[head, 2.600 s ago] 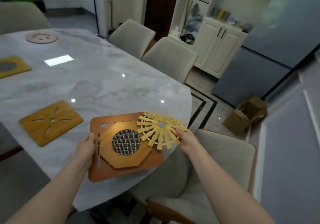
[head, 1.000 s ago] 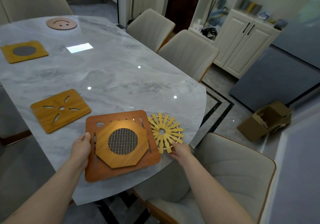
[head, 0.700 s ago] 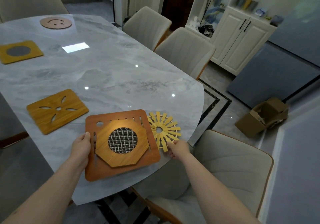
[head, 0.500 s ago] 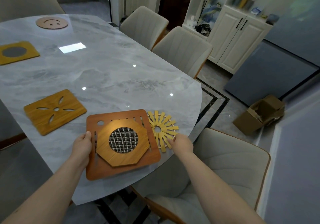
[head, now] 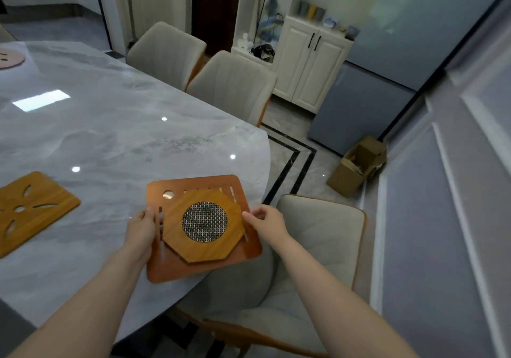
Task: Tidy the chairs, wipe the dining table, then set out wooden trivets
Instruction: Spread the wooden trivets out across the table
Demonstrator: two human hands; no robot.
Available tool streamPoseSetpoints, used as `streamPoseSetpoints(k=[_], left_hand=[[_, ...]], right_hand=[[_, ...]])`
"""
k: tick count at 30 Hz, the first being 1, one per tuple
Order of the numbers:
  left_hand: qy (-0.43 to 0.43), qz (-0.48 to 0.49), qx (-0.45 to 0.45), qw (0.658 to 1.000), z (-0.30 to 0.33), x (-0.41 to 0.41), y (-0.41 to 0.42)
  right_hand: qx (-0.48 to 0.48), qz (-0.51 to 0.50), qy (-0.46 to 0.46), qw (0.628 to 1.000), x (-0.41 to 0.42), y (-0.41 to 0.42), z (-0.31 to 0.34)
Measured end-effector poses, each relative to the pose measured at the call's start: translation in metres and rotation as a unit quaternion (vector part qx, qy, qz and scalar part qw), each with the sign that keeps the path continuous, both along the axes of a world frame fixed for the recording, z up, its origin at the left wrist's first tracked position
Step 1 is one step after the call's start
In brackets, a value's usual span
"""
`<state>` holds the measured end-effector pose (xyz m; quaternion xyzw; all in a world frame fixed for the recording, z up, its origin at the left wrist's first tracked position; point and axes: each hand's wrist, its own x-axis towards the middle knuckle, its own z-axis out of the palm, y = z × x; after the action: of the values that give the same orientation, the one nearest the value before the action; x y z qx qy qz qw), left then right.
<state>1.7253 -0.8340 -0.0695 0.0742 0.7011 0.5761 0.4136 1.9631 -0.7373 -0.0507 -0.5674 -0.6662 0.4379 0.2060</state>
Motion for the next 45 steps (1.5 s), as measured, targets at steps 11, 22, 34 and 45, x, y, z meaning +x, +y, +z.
streamPoseSetpoints(k=[11, 22, 34, 45], left_hand=[[0.072, -0.137, -0.001, 0.988, 0.041, 0.131, 0.100], [0.041, -0.093, 0.035, 0.994, 0.063, 0.272, 0.216], [0.030, -0.018, 0.015, 0.999, 0.052, 0.332, 0.306], [0.018, 0.050, -0.007, 0.999, 0.046, 0.313, 0.418]], right_hand=[[0.012, -0.094, -0.062, 0.994, 0.135, 0.044, 0.043], [0.058, -0.069, -0.113, 0.990, 0.270, 0.159, 0.091], [-0.002, -0.007, -0.163, 0.987, 0.304, 0.265, 0.082], [-0.027, 0.044, -0.288, 0.956, 0.252, 0.399, 0.085]])
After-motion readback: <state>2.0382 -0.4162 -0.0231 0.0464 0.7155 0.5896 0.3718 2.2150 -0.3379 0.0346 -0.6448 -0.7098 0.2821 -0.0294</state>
